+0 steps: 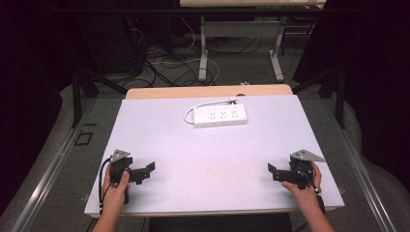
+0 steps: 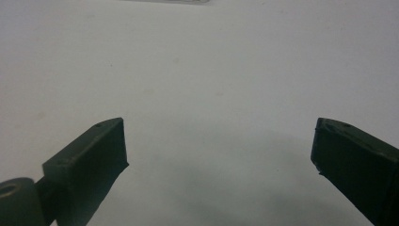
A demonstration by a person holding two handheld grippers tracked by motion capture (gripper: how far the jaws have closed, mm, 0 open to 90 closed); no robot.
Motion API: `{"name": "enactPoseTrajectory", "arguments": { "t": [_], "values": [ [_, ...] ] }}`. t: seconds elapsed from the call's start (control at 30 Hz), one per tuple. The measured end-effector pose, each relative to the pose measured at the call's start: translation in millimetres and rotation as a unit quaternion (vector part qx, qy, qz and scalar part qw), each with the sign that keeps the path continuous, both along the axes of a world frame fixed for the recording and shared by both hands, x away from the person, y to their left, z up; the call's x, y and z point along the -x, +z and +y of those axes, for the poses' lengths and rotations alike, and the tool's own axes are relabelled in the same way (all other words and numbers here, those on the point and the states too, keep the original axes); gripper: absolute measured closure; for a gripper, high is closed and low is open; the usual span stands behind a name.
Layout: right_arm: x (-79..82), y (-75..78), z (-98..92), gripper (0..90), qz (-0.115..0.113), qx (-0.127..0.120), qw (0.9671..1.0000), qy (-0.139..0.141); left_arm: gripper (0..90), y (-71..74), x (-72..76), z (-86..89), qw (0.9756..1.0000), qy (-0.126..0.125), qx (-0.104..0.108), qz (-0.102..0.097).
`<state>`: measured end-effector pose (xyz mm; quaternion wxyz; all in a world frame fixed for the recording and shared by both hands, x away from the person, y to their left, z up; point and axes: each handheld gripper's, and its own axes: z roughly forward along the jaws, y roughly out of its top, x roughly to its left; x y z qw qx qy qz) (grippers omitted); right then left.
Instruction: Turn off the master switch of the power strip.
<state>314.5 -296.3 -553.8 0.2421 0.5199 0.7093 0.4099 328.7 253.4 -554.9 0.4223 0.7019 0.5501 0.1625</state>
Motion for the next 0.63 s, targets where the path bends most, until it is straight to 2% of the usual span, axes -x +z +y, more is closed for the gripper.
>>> {"name": "enactPoseTrajectory", "arguments": {
  "t": [0.1, 0.17, 0.4, 0.57, 0.63],
  "values": [
    [-0.1, 0.0, -0.4, 3.5, -0.001, 0.000, 1.0000, 0.000, 0.4, -1.3, -0.3, 3.5, 0.9999, 0.004, 0.008, 0.008],
    [0.2, 0.0, -0.1, 3.5, 0.001, -0.002, 1.0000, -0.001, 0.4, -2.3, -0.4, 4.3, 0.9999, 0.008, 0.012, 0.005],
    [-0.1, 0.0, 0.5, 3.5, -0.005, 0.000, 1.0000, -0.003, 0.4, -3.5, -1.0, 7.5, 0.9998, 0.009, 0.012, 0.009],
    [-0.2, 0.0, -0.3, 3.5, 0.000, -0.001, 1.0000, 0.000, 0.4, -3.4, -1.7, 9.4, 0.9996, 0.013, 0.017, 0.016],
    [0.1, 0.2, -0.5, 3.5, -0.003, 0.001, 1.0000, 0.000, 0.4, -3.9, -2.0, 9.5, 0.9996, 0.016, 0.019, 0.010]
  ]
}}
